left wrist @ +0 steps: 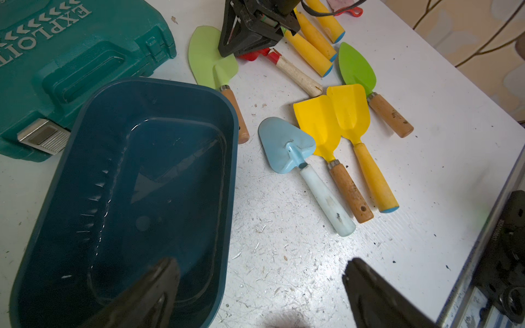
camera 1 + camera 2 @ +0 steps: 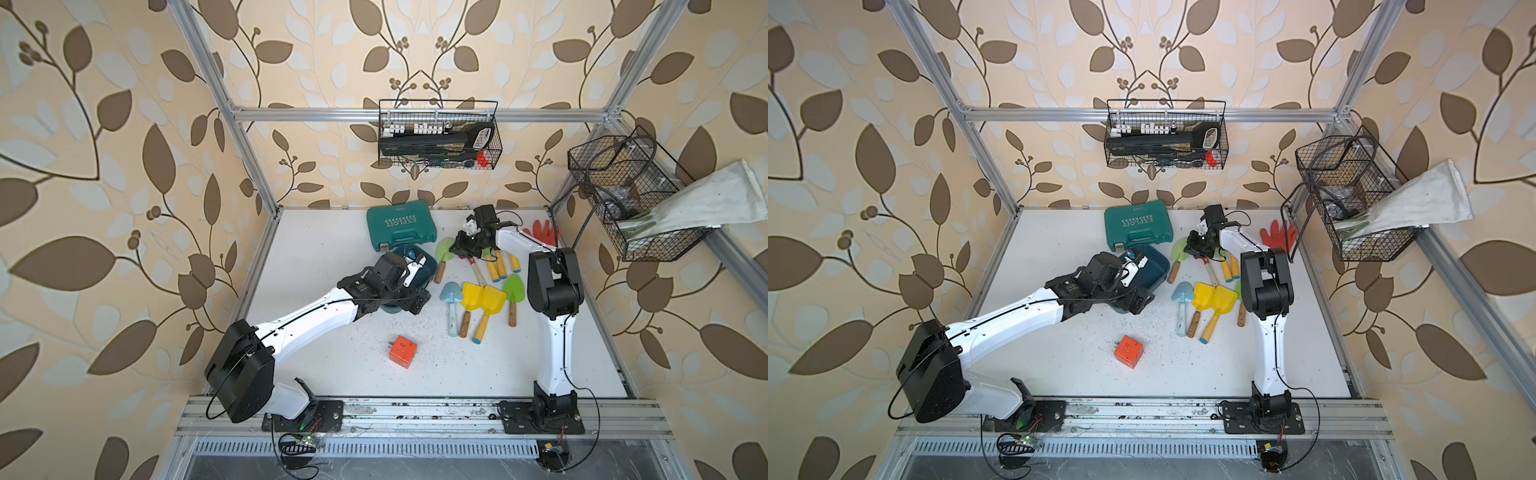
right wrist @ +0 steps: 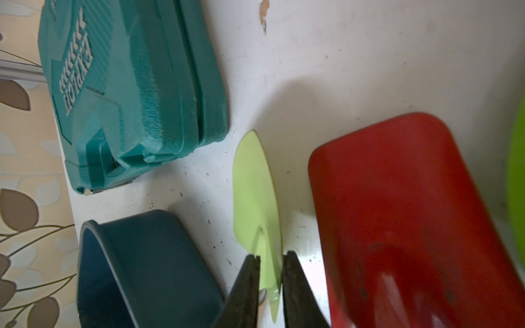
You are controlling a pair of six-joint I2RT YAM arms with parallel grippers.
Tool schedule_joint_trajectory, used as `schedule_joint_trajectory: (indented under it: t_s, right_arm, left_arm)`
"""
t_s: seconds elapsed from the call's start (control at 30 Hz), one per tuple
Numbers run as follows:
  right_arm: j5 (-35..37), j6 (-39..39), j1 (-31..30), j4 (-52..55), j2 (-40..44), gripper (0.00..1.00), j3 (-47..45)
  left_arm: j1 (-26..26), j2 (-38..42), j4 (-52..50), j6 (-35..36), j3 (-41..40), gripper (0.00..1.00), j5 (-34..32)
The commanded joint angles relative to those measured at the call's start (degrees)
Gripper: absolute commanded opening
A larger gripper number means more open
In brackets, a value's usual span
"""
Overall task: Take the shovel out of the storage box
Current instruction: Place the shovel at the center of the board.
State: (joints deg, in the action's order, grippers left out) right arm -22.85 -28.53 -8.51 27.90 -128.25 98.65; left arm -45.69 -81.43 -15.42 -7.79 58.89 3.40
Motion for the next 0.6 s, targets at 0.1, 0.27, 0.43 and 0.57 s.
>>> schedule_joint_trajectory:
  t_s: [0.1, 0.27, 0.43, 0.57]
  right_arm:
    - [0.3, -0.3, -0.1, -0.1, 0.5, 0.31, -0.1]
    - [2.6, -1.3, -0.4, -4.4, 8.6, 0.51, -7.9]
    - [2.9, -3.3, -1.1, -10.6, 18.5, 0.53, -16.8]
    - [3.3, -0.1, -3.3, -12.1, 26.0, 0.63, -21.9]
  left_arm:
    - [0.9, -0.5, 0.2, -0.5, 2.3, 0.97, 0.4]
    - [2.4, -2.6, -1.0, -1.2, 3.0, 0.97, 0.0]
    - [5.4, -4.8, -2.1, -2.8, 3.6, 0.97, 2.6]
    - [6.5, -5.0, -2.1, -2.7, 3.3, 0.99, 1.6]
